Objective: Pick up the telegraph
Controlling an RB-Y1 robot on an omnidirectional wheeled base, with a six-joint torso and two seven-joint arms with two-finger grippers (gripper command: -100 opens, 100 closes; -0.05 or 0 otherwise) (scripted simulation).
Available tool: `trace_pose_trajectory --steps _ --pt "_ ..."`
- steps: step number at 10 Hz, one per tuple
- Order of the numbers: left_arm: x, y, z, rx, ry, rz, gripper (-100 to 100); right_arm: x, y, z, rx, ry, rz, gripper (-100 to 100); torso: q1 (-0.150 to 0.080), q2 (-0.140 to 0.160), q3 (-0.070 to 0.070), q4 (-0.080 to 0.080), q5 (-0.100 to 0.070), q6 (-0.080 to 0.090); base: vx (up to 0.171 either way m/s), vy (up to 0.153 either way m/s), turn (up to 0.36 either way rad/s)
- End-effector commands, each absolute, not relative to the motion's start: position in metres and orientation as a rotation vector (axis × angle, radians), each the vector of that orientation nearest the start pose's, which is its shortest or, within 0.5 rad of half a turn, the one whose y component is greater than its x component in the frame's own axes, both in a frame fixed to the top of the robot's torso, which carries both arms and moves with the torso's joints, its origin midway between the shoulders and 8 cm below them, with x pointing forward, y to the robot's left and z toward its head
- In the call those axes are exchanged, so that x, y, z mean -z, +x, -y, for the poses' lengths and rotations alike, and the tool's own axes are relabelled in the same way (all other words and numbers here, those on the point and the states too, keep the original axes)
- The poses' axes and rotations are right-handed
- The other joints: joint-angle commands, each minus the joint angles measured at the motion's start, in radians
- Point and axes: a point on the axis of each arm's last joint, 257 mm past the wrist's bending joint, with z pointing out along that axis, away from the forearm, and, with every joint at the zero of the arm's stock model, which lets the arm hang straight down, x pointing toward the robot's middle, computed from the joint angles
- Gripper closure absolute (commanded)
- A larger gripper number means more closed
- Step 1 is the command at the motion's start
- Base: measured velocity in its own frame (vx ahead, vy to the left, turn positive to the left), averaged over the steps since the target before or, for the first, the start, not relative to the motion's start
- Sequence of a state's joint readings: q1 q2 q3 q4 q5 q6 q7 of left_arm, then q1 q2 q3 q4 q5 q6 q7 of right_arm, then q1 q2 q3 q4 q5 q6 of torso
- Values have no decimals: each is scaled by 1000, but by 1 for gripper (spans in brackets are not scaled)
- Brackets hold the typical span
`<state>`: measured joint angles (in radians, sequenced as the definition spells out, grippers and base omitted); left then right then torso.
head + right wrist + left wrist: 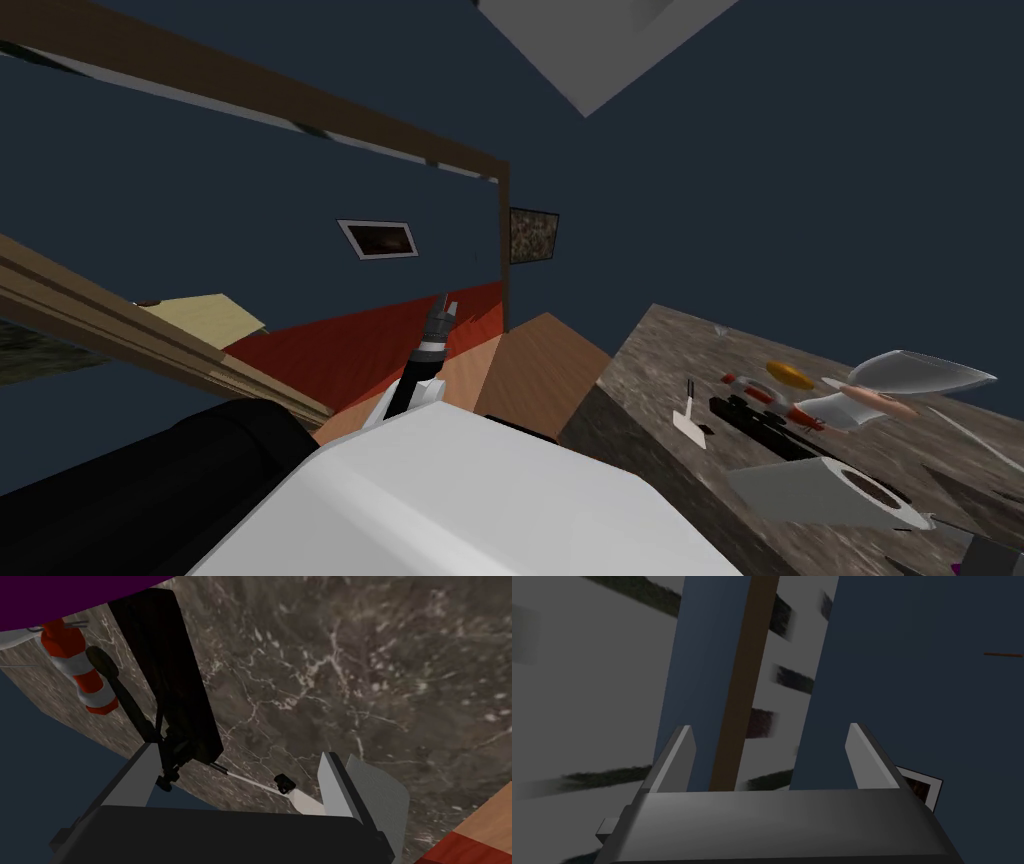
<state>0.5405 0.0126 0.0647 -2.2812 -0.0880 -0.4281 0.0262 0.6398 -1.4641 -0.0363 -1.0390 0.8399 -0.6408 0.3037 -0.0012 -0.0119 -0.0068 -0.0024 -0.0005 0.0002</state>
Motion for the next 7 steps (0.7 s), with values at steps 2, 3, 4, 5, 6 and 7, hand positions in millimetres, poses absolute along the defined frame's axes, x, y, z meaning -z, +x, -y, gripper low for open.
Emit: trace_pose_trajectory --steps 2,3,4,5,6,7 --pt "2 349 -299 1163 -684 -735 0 264 193 761 594 -999 -2544 -100 -1 -2 -1 0 0 0 220 -42 162" --pt "2 349 -299 1163 -684 -735 0 262 183 772 632 -1030 -2565 -100 0 -2 -2 -1 0 0 229 -19 211" --pt "2 349 -299 1163 -684 -735 0 262 183 772 632 -1030 -2565 -100 1 -3 -2 -1 0 0 171 -34 73" --pt "2 349 -299 1163 -684 -735 0 263 185 771 625 -1023 -2562 -100 1 0 0 0 0 1 61 -17 4" --pt "2 349 -299 1163 -684 -735 0 263 185 772 627 -1026 -2561 0 2 6 3 1 0 1 15 -3 5" --pt "2 349 -299 1163 -684 -735 0 276 177 771 630 -1009 -2568 -100 3 10 6 2 1 2 26 -27 82"
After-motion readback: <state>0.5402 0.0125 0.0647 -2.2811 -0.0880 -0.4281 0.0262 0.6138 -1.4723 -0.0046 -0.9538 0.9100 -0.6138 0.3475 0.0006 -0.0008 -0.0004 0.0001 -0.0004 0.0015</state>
